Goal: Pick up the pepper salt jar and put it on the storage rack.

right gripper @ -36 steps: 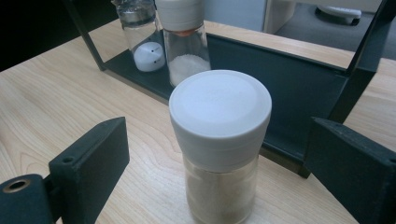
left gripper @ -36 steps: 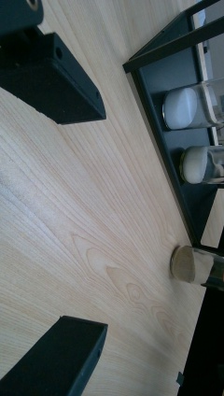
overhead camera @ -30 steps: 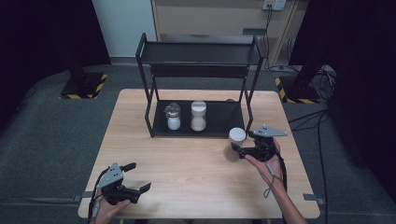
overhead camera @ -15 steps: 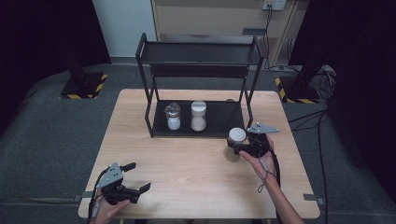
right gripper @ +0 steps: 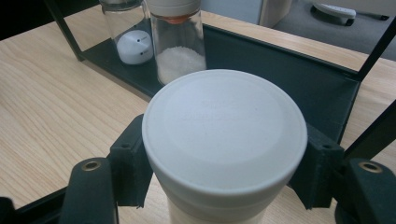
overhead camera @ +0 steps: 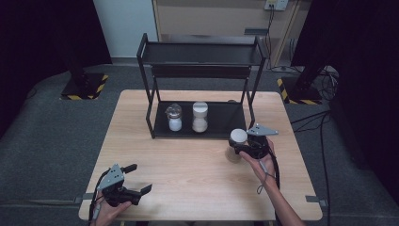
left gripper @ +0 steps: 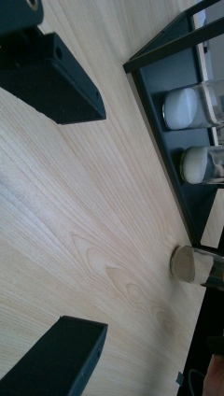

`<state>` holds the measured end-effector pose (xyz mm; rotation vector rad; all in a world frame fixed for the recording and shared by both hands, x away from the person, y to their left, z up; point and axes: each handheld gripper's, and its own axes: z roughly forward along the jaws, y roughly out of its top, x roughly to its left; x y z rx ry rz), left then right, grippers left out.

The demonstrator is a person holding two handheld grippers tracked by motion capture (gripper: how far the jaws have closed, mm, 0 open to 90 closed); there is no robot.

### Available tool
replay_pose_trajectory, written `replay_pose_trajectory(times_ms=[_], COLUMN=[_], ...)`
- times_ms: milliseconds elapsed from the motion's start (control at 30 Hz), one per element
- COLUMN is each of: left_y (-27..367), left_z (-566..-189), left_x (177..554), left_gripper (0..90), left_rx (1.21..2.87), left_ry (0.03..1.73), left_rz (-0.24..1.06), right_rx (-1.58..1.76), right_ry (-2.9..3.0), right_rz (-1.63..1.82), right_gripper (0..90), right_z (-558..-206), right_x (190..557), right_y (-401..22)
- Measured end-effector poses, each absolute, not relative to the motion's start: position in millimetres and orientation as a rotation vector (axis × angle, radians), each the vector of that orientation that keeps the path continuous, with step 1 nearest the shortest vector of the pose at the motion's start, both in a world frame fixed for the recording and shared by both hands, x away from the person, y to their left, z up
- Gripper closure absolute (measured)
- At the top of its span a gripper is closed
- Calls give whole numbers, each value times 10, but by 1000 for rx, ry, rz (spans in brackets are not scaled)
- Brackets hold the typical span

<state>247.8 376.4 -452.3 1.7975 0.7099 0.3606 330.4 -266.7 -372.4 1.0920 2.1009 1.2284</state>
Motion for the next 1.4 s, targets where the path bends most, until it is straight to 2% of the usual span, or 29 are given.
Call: replay_pose_trajectory(times_ms=[667, 1400], left_y=[3764, 3769], left_z=[-4526, -4526], left_x=[2483, 2482], left_gripper=[1, 1], left_rx=[1797, 1796], left_ry=[710, 710], left_rz=[358, 358], right_rx=[1084, 1098], right_ry=[2107, 2102], right_rz=[1224, 1205], right_gripper=[335, 335], right_z=[-3496, -3220], right_x=[3349, 3593], right_y=[-2582, -2403])
